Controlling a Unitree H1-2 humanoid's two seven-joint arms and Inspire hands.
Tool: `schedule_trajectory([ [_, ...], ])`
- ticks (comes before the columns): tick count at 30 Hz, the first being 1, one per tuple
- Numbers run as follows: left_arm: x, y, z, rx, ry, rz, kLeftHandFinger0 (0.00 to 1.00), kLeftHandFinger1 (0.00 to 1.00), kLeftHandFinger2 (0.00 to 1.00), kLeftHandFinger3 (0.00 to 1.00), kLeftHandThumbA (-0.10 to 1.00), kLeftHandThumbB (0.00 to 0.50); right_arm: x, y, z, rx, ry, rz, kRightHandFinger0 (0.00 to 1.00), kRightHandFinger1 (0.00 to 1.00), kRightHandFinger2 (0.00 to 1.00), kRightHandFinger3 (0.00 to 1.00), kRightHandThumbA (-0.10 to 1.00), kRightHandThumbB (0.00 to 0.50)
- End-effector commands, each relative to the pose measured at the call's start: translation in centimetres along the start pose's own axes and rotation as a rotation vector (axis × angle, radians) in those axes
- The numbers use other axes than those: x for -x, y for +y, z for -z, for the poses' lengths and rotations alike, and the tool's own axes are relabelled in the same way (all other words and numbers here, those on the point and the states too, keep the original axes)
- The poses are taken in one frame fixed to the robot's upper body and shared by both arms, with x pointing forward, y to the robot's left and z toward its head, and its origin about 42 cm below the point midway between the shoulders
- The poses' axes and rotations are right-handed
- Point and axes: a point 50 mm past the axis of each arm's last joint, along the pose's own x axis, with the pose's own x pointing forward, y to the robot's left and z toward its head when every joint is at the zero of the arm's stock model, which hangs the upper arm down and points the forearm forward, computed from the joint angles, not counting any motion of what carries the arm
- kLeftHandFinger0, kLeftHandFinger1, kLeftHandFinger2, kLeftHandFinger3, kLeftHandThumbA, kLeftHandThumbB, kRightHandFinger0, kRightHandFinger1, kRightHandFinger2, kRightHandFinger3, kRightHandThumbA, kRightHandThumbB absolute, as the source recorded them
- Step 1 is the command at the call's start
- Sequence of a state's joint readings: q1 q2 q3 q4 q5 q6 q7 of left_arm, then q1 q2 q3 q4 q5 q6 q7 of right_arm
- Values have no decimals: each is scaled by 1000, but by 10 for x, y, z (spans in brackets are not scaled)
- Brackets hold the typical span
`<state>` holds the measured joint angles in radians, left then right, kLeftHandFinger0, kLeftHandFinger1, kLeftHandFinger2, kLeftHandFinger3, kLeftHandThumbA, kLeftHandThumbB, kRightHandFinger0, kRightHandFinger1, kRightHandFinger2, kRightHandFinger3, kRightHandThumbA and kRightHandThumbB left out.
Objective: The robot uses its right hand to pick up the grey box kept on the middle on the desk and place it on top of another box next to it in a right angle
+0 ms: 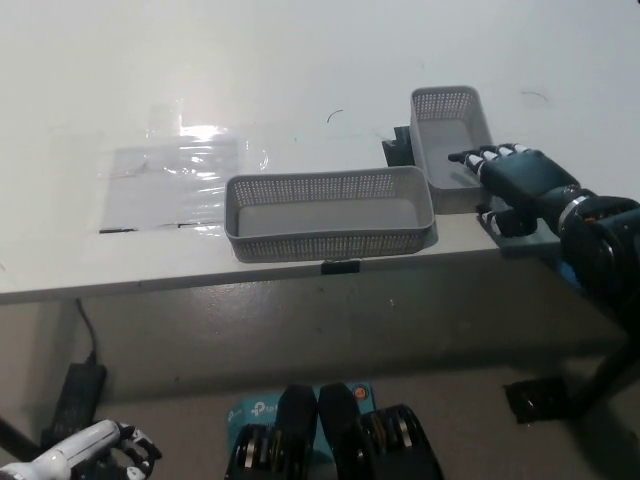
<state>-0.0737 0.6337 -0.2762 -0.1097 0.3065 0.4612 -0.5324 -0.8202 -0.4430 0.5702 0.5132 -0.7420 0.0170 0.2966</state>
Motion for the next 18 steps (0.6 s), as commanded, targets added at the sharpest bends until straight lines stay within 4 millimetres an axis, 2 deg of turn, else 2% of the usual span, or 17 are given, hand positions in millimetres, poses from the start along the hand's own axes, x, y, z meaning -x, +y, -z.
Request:
schedule_trajectory([
  [1, 9, 17, -3, -45, 5, -28, 435, 395, 604, 637, 485, 371, -7, -9, -21, 63, -67, 68, 1000, 1000, 1000, 1000, 404, 337],
  [3, 11, 18, -1, -45, 7, -30, 440, 404, 610, 658, 486, 366, -10, -7, -31, 73, -107, 77, 1000, 1000, 1000, 1000, 409, 337],
  [7, 11, 18, 0, -38, 9, -40, 450, 397, 585, 631, 467, 359, -14, -7, -48, 102, -162, 102, 1000, 1000, 1000, 1000, 413, 351],
  [9, 12, 19, -3, -50, 5, -45, 473, 416, 600, 671, 473, 354, -14, -10, -50, 112, -166, 108, 1000, 1000, 1000, 1000, 409, 354],
  [10, 12, 20, -3, -61, 6, -42, 468, 416, 603, 668, 476, 345, -14, -10, -52, 122, -173, 111, 1000, 1000, 1000, 1000, 371, 360],
  [13, 13, 22, -4, -57, 3, -40, 469, 420, 624, 697, 508, 362, -13, -9, -46, 192, -139, 89, 1000, 1000, 1000, 1000, 397, 348],
  [14, 13, 21, -4, -55, 2, -44, 467, 416, 616, 686, 495, 357, -14, -8, -43, 205, -129, 82, 1000, 1000, 1000, 1000, 377, 339],
  [16, 13, 25, -4, -59, 4, -51, 478, 413, 613, 659, 506, 356, -15, -10, -37, 224, -68, 28, 1000, 1000, 1000, 1000, 223, 260],
  [17, 13, 25, -4, -65, 5, -51, 464, 399, 586, 647, 513, 355, -14, -9, -34, 236, -47, -3, 664, 748, 864, 1000, 182, 162],
  [18, 13, 26, -5, -67, 5, -55, 456, 392, 571, 630, 500, 360, -12, -9, -28, 271, -17, -48, 211, 289, 505, 1000, 137, 73],
])
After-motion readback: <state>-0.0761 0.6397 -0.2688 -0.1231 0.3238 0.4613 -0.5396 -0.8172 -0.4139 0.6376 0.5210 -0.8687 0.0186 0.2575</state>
